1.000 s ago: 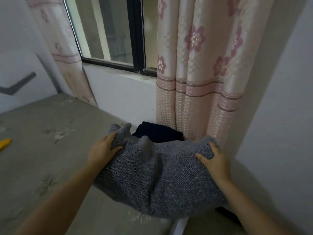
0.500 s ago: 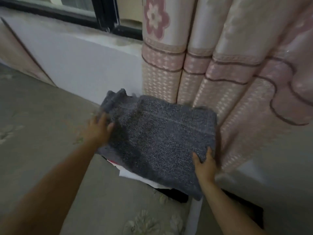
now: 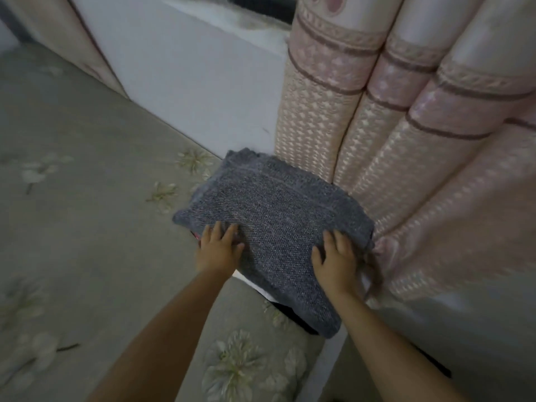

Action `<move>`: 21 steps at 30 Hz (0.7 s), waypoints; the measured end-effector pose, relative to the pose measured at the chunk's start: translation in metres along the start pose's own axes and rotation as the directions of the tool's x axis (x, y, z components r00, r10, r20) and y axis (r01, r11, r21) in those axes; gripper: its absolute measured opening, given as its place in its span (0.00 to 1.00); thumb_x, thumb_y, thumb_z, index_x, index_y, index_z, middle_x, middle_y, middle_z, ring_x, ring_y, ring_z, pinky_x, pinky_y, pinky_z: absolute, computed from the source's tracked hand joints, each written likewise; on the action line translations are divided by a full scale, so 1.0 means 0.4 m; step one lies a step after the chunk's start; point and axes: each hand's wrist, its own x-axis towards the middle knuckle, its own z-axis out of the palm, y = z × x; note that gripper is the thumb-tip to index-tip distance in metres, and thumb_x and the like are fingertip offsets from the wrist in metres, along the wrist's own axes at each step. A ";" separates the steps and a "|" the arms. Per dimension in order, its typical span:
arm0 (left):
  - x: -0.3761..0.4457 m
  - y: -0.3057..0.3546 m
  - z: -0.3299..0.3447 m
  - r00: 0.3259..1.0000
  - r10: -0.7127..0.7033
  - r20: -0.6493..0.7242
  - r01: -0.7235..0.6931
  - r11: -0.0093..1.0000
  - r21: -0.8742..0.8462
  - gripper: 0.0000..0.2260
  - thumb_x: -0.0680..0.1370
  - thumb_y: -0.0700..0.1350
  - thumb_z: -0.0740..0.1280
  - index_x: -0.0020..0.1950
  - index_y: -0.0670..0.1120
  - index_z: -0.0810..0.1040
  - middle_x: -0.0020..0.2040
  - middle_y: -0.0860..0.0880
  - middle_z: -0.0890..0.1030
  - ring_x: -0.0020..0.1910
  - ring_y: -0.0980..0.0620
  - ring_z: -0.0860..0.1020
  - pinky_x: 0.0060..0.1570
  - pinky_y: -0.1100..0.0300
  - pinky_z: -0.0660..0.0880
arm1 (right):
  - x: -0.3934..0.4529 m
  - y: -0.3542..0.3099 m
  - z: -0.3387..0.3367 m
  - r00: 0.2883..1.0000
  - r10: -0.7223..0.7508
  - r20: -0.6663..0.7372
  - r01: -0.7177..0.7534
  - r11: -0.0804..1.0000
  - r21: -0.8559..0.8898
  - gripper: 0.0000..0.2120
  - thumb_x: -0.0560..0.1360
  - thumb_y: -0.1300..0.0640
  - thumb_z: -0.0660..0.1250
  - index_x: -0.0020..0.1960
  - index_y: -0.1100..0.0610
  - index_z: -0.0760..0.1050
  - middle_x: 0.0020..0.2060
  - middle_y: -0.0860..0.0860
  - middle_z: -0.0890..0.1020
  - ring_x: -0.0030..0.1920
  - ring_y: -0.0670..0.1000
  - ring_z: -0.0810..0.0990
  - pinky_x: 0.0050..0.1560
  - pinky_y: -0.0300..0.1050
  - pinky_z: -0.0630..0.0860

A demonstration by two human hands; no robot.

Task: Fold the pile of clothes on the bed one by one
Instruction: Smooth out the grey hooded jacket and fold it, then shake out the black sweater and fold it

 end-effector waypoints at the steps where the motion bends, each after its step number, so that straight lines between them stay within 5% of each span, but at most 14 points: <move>1: -0.018 -0.004 -0.019 0.998 -0.054 -0.042 0.054 0.998 0.010 0.24 0.80 0.56 0.51 0.75 0.54 0.52 0.76 0.46 0.48 0.75 0.43 0.46 0.71 0.47 0.50 | 0.010 -0.020 -0.011 0.997 -0.072 0.021 0.073 0.997 -0.034 0.23 0.79 0.52 0.55 0.71 0.59 0.62 0.72 0.57 0.62 0.72 0.56 0.57 0.70 0.50 0.54; 6: -0.155 -0.065 -0.120 0.925 -0.316 -0.212 0.328 0.944 0.026 0.23 0.80 0.54 0.53 0.74 0.52 0.54 0.76 0.46 0.50 0.75 0.44 0.47 0.71 0.50 0.49 | 0.052 -0.167 -0.064 0.913 -0.394 0.105 0.401 0.914 -0.060 0.22 0.80 0.51 0.52 0.73 0.55 0.58 0.73 0.52 0.59 0.74 0.52 0.53 0.71 0.48 0.48; 9: -0.293 -0.114 -0.166 0.817 -0.471 -0.332 0.487 0.873 -0.040 0.23 0.80 0.54 0.54 0.74 0.52 0.57 0.76 0.46 0.53 0.75 0.45 0.49 0.71 0.51 0.50 | 0.030 -0.288 -0.090 0.784 -0.594 0.182 0.614 0.786 -0.075 0.24 0.79 0.49 0.53 0.74 0.54 0.56 0.74 0.52 0.58 0.74 0.52 0.53 0.71 0.50 0.48; 14: -0.629 -0.204 -0.184 0.569 -0.710 -0.416 0.717 0.675 -0.172 0.24 0.78 0.56 0.57 0.73 0.53 0.59 0.75 0.47 0.56 0.74 0.46 0.52 0.69 0.52 0.53 | -0.156 -0.491 -0.107 0.478 -0.843 0.247 0.876 0.480 -0.056 0.24 0.76 0.47 0.58 0.70 0.53 0.64 0.69 0.53 0.66 0.71 0.52 0.60 0.69 0.51 0.56; 21: -1.206 -0.290 -0.152 0.142 -0.893 -0.427 0.900 0.296 -0.320 0.26 0.77 0.59 0.57 0.73 0.53 0.59 0.75 0.47 0.58 0.74 0.46 0.55 0.69 0.52 0.56 | -0.649 -0.691 -0.116 0.051 -0.950 0.307 0.996 0.070 0.051 0.26 0.76 0.45 0.58 0.71 0.51 0.60 0.71 0.52 0.63 0.72 0.53 0.58 0.69 0.60 0.53</move>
